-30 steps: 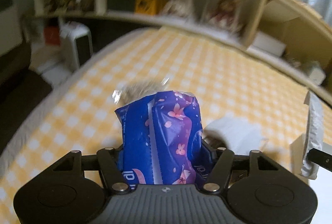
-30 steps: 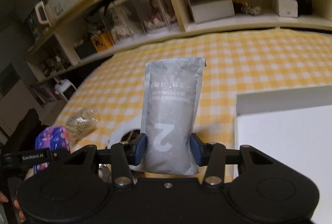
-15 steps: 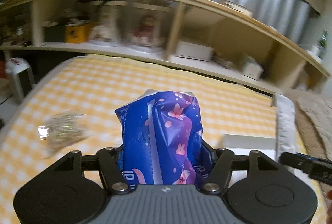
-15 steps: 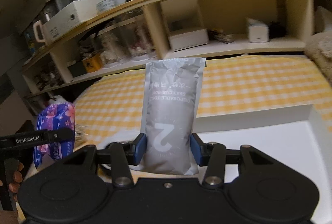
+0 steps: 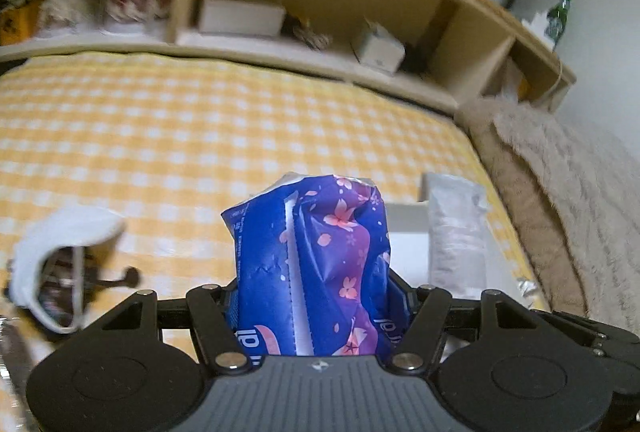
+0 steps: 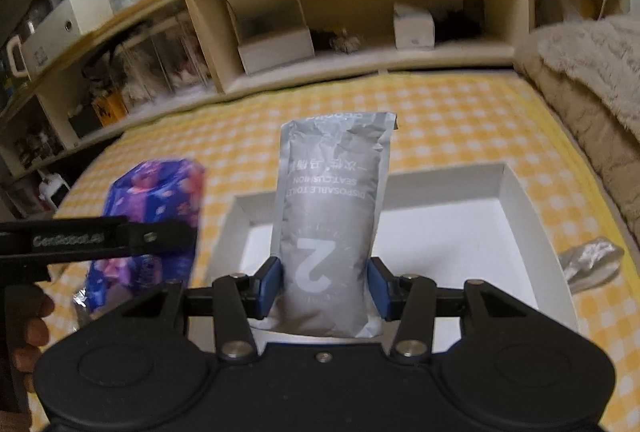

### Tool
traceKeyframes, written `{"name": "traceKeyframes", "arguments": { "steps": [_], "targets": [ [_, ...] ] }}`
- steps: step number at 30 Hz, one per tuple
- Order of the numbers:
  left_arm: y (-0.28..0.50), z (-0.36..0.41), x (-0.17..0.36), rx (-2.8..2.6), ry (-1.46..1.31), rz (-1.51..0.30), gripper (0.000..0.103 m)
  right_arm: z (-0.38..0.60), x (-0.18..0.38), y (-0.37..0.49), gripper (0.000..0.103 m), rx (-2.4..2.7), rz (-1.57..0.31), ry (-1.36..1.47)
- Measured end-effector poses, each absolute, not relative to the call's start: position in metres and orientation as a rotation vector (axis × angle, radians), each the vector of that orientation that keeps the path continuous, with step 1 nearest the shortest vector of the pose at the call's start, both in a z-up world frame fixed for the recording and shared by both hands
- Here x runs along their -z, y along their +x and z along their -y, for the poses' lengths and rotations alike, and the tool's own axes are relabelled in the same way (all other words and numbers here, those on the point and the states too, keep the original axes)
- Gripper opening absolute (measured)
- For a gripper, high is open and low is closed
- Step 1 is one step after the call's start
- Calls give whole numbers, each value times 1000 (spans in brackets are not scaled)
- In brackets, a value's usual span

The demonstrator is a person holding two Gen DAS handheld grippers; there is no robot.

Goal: Organize soft objects
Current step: 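Lower the tissue pack and grey pouch into the white box, open both grippers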

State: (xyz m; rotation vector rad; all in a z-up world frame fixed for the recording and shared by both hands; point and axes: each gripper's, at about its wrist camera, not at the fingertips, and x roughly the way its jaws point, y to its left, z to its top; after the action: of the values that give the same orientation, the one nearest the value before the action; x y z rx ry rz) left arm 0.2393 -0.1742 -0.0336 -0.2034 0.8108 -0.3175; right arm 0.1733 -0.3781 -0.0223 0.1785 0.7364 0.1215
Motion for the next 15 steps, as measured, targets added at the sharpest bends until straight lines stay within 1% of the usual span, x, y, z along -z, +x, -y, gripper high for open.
{"name": "traceKeyframes", "arguments": {
  "steps": [6,8,9,10,11,13,15],
  "targets": [
    [269,205,60,302,-159,-850,66,384,40,187,48,-129,-800,144],
    [276,211,65,294,-151,-847,68,388,43,189,48,-120,-807,147],
    [280,214,68,285,-143,-840,70,391,44,191,48,-115,-811,152],
    [282,217,71,277,-135,-832,76,394,47,193,48,-110,-818,158],
    [285,220,73,275,-129,-822,79,396,49,195,48,-103,-824,161],
    [290,224,79,278,-110,-808,90,399,54,200,48,-95,-838,157],
    [292,225,82,284,-93,-799,93,399,59,205,48,-89,-854,145]
  ]
}}
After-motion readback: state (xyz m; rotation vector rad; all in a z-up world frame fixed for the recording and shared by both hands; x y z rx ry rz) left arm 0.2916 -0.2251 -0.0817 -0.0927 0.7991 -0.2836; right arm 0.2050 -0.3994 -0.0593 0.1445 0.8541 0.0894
